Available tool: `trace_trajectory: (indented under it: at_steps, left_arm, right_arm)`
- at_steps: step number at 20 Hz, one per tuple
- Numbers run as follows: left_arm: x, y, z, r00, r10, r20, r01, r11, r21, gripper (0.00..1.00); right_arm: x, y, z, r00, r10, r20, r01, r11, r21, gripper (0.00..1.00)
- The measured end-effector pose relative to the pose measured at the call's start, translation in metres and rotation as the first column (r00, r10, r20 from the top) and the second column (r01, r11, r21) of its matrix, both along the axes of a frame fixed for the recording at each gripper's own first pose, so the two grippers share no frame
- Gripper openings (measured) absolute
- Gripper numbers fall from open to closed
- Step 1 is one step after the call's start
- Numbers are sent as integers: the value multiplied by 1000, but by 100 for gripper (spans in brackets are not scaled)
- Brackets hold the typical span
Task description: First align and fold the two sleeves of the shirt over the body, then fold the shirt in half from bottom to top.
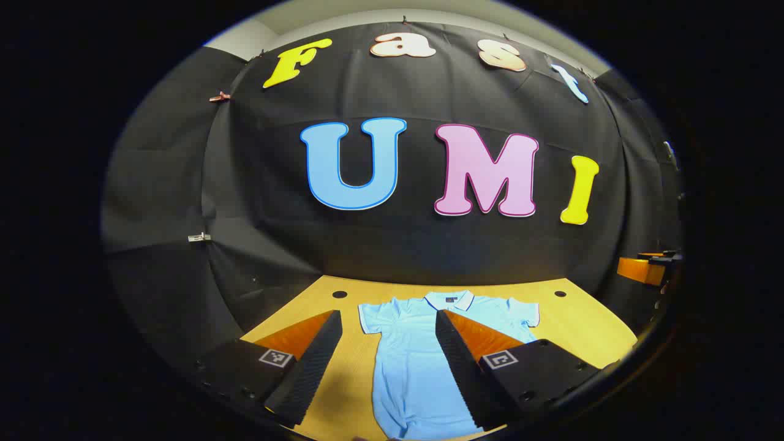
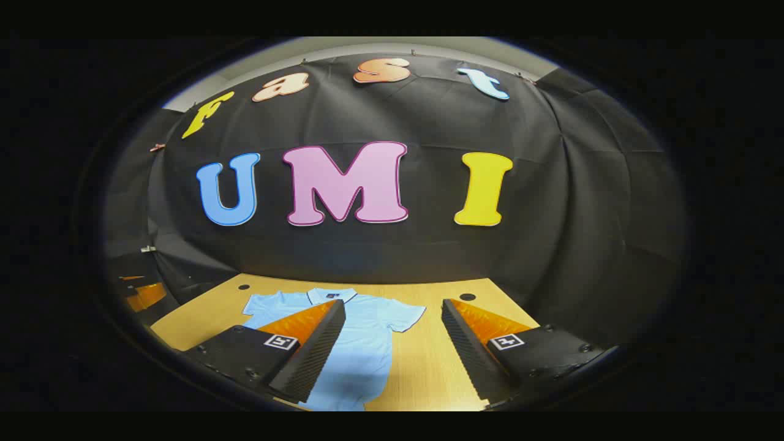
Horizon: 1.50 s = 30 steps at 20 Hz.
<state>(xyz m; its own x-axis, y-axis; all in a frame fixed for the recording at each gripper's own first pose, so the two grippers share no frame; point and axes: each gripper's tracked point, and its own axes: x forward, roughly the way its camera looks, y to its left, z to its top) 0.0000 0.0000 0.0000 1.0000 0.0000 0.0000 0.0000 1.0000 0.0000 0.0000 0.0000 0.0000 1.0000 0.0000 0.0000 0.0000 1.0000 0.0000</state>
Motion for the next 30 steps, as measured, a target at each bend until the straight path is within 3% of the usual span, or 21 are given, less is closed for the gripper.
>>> trace_trajectory:
  at_steps: [9, 18, 23, 30]
  left_arm:
    - [7, -9, -3, 1000, -5, 4, 5, 1000, 0, 96]
    - [2, -10, -7, 1000, -11, -13, 11, 1000, 5, 96]
    - [1, -5, -21, 998, 5, -56, -5, 1000, -1, 96]
    - [7, -1, -32, 992, 27, -121, -28, 1000, -3, 96]
  right_arm:
    - [11, 5, -11, 1000, 28, -8, -28, 1000, -6, 97]
    - [18, -6, -23, 998, -1, -56, 1, 1000, -12, 97]
    - [69, -22, -26, 993, -55, -108, 52, 998, -30, 98]
    - [176, -33, -60, 967, -62, -246, 57, 998, -28, 97]
